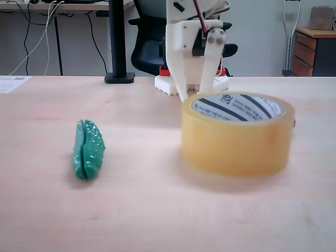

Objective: Grasp a cucumber and put it in the hole.

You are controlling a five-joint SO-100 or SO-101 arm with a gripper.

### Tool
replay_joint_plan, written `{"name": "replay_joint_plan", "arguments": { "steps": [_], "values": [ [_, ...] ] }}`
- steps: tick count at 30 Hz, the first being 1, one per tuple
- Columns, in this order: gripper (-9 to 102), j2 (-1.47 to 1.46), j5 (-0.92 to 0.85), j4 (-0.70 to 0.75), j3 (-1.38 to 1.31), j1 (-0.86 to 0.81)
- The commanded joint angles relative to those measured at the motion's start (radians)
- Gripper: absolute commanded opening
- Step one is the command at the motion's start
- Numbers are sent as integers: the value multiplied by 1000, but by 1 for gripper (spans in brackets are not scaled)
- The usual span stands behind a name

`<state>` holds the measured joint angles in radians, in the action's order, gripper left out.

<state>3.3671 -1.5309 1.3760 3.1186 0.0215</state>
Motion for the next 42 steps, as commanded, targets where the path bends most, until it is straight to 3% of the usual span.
{"name": "replay_joint_plan", "arguments": {
  "steps": [1,30,36,42],
  "values": [
    [0,5,-2,14,-9,-5],
    [0,6,3,5,-9,-9],
    [0,6,6,-183,-37,-67],
    [8,6,6,-495,-89,-293]
  ]
}}
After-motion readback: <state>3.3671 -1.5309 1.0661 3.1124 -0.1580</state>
